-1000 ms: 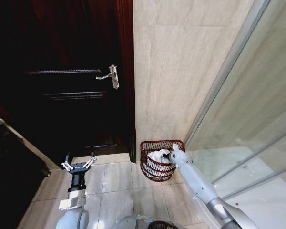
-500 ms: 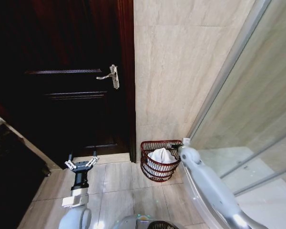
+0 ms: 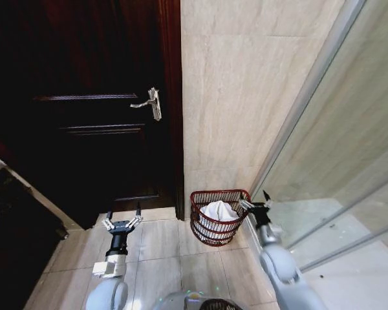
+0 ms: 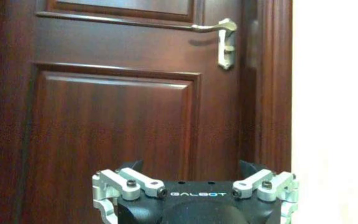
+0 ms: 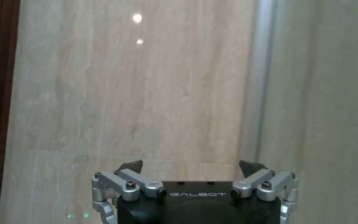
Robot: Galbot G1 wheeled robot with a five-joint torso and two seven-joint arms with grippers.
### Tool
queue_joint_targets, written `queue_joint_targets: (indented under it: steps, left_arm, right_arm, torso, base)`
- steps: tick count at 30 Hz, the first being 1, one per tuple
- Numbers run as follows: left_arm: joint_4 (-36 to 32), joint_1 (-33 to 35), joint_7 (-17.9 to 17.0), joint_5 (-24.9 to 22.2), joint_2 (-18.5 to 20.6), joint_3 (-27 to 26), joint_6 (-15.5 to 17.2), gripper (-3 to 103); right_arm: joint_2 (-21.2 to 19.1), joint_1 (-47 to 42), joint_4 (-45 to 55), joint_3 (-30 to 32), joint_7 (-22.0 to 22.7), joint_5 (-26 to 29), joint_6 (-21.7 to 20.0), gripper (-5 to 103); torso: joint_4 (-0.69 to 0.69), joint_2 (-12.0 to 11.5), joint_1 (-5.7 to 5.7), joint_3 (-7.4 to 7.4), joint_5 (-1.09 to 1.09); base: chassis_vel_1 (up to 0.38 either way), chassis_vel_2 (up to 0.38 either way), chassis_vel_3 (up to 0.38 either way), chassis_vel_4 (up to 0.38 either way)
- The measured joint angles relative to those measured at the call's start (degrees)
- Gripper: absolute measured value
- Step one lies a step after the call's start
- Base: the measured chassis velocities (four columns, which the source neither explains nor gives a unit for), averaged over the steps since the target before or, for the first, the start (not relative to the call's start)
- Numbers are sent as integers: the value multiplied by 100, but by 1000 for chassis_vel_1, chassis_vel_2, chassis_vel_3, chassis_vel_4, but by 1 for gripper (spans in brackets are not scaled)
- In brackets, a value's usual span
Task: Discard the used towel into the hamper.
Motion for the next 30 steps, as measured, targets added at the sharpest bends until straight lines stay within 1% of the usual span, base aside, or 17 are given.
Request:
queue_joint_targets:
  steps: [1, 2, 4, 5, 7, 8, 10, 13, 14, 16, 17, 20, 24, 30]
  left_arm:
    - [25, -47, -4, 11, 44, 13, 43, 100]
    - [25, -47, -4, 11, 44, 13, 43, 100]
    - [57, -136, -52, 41, 75, 39, 148, 100]
    - [73, -181, -56, 81, 53, 50, 164, 100]
    - [87, -211, -55, 132, 23, 59, 162, 100]
    - [99, -232, -49, 213, -32, 72, 123, 100]
    - [97, -216, -42, 266, -86, 77, 61, 100]
    - [50, -66, -41, 345, -216, 45, -149, 100]
    - [50, -66, -41, 345, -216, 45, -149, 100]
    - [57, -41, -41, 400, -270, 40, -313, 100]
    - [57, -41, -41, 400, -270, 40, -313, 100]
    - [72, -23, -46, 406, -270, 42, -448, 100]
    - [72, -37, -49, 402, -255, 19, -493, 100]
    - [42, -3, -52, 399, -281, 34, -548, 100]
  right_arm:
    - [161, -172, 75, 113, -98, 20, 80, 100]
    - [161, -172, 75, 113, -98, 20, 80, 100]
    - [377, -666, 279, 186, -215, 93, 206, 100]
    - [427, -904, 375, 160, -229, 109, 251, 100]
    - [453, -1044, 442, 114, -222, 120, 280, 100]
    - [489, -1235, 534, 23, -157, 118, 321, 100]
    - [505, -1332, 585, -45, -111, 108, 350, 100]
    - [502, -1462, 624, -218, -25, -1, 575, 100]
    - [502, -1462, 624, -218, -25, -1, 575, 100]
    - [474, -1592, 664, -304, 68, -39, 688, 100]
    - [474, -1592, 664, -304, 68, -39, 688, 100]
    - [317, -1765, 687, -446, 321, -57, 863, 100]
    - [254, -1855, 686, -502, 415, -66, 969, 100]
    - [293, -1885, 599, -581, 550, -110, 1063, 100]
  torso:
    - [0, 0, 0, 0, -1]
    - [0, 0, 0, 0, -1]
    - [0, 0, 0, 1, -1]
    - [0, 0, 0, 1, -2]
    - [0, 0, 0, 1, -2]
    - [0, 0, 0, 1, -2]
    - [-1, 0, 0, 1, -2]
    - [3, 0, 0, 1, 1]
    - [3, 0, 0, 1, 1]
    - [2, 0, 1, 1, 0]
    - [2, 0, 1, 1, 0]
    - [1, 0, 1, 1, 0]
    - [1, 0, 1, 1, 0]
    - [1, 0, 1, 1, 0]
  base:
    - [0, 0, 0, 0]
    - [0, 0, 0, 0]
    - [0, 0, 0, 0]
    - [0, 0, 0, 0]
    - [0, 0, 0, 0]
    - [0, 0, 0, 0]
    - [0, 0, 0, 0]
    - [0, 0, 0, 0]
    - [0, 0, 0, 0]
    - [0, 0, 0, 0]
    - [0, 0, 0, 0]
    - [8, -15, -18, 9]
    - [47, -42, -40, 39]
    - [100, -90, -90, 94]
